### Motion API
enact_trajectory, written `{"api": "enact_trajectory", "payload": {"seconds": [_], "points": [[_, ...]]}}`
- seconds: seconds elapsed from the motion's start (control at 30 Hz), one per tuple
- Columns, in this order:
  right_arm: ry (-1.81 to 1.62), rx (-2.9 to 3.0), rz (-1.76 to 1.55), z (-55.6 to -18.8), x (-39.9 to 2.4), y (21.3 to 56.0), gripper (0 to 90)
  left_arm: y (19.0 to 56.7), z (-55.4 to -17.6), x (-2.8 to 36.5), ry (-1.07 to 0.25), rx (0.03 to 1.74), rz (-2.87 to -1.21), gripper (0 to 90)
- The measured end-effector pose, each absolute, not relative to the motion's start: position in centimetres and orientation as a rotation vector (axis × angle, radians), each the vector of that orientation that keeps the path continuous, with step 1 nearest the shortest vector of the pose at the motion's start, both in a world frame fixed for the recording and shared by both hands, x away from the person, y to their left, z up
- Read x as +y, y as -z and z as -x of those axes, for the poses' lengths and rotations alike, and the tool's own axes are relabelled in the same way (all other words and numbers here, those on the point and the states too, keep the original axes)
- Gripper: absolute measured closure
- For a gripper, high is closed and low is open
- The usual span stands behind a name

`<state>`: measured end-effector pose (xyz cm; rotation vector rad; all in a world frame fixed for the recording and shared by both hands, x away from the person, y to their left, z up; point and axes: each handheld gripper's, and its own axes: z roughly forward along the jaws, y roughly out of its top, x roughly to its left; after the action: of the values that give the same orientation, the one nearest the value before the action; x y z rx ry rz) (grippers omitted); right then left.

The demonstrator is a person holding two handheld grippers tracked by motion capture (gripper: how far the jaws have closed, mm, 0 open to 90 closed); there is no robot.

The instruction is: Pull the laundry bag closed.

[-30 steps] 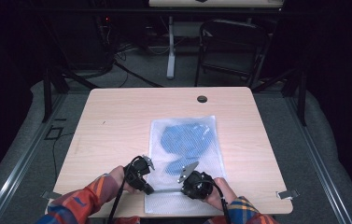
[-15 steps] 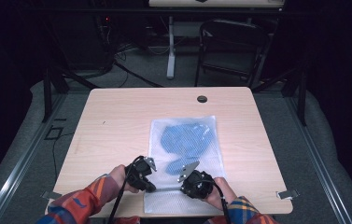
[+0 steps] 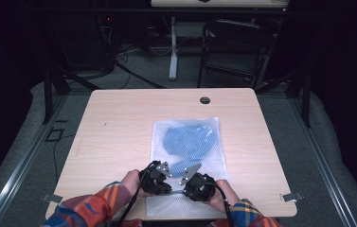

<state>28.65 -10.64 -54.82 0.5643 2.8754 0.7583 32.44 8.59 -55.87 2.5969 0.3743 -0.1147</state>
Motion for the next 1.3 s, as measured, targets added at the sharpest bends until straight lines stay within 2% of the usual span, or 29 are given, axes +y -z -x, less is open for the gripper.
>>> {"api": "enact_trajectory", "payload": {"seconds": [0.13, 0.23, 0.3, 0.43, 0.63, 0.83, 1.0, 1.3], "points": [[-0.76, 2.875, -0.564, -28.7, -10.7, 54.8, 83.0, 56.0, -32.1, 8.7, 0.089, 0.358, -2.584, 83.0], [-0.751, 2.882, -0.562, -28.6, -10.6, 54.8, 82.9, 55.8, -31.7, 8.4, 0.025, 0.338, -2.611, 75.7], [-0.75, 2.883, -0.56, -28.6, -10.6, 54.8, 82.9, 55.8, -31.7, 8.5, 0.007, 0.307, -2.618, 74.7], [-0.754, 2.882, -0.561, -28.6, -10.6, 54.9, 82.9, 55.8, -31.7, 8.4, -0.001, 0.294, -2.621, 77.2], [-0.745, 2.88, -0.553, -28.7, -10.7, 54.8, 82.9, 55.2, -31.5, 8.1, 0.052, 0.277, -2.544, 90.0], [-0.751, 2.882, -0.549, -28.6, -10.7, 55.0, 83.0, 56.0, -31.5, 7.9, 0.101, 0.255, -2.586, 90.0], [-0.743, 2.885, -0.55, -28.6, -10.7, 55.0, 83.0, 55.8, -31.2, 7.6, 0.055, 0.24, -2.608, 90.0], [-0.733, 2.889, -0.542, -28.5, -10.9, 54.8, 83.0, 55.9, -31.3, 7.8, 0.066, 0.255, -2.604, 90.0]]}}
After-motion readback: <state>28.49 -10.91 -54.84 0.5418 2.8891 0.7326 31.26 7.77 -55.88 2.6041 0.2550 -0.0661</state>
